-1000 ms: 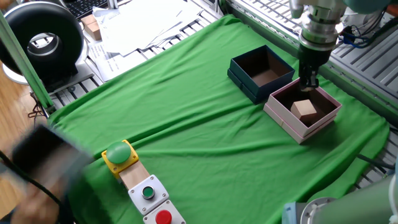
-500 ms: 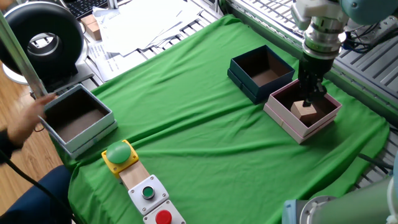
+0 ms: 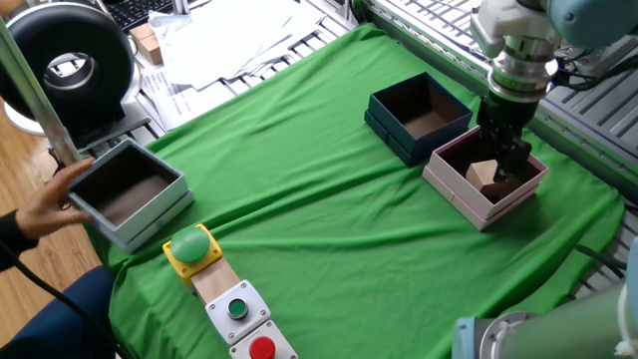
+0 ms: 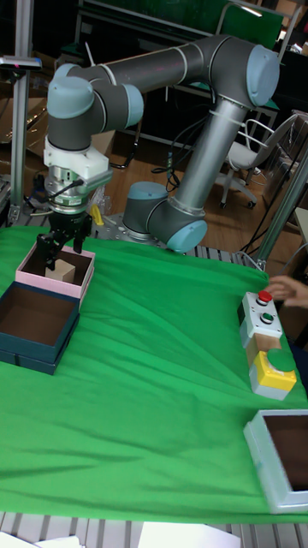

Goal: Move an object from one box to another

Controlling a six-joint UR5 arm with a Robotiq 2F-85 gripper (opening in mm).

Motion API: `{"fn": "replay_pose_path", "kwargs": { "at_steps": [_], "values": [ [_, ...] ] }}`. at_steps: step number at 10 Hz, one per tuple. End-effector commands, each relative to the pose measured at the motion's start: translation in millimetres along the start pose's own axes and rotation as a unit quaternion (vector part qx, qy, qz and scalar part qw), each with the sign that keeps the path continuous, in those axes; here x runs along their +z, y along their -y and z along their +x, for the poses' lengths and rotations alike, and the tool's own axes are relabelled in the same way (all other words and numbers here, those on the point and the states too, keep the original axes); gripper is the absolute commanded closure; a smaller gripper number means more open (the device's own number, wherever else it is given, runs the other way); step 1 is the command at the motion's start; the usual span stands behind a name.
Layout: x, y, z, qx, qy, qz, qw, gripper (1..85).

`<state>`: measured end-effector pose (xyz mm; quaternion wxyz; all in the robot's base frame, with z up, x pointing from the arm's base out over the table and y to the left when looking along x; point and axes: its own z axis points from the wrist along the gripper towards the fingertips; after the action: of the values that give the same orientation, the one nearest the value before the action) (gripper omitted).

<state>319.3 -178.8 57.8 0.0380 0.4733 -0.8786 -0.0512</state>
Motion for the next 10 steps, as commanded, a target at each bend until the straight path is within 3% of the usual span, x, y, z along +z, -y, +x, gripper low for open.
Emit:
{"fn": "replay_pose_path", "kwargs": {
  "at_steps": [1,10],
  "values": [
    [11.9,10.2,1.1,-0.013,0.011,0.01,0.9998,0.7],
    [34.0,15.2,8.4,-0.015,0.012,0.013,0.9997,0.7]
  ]
}}
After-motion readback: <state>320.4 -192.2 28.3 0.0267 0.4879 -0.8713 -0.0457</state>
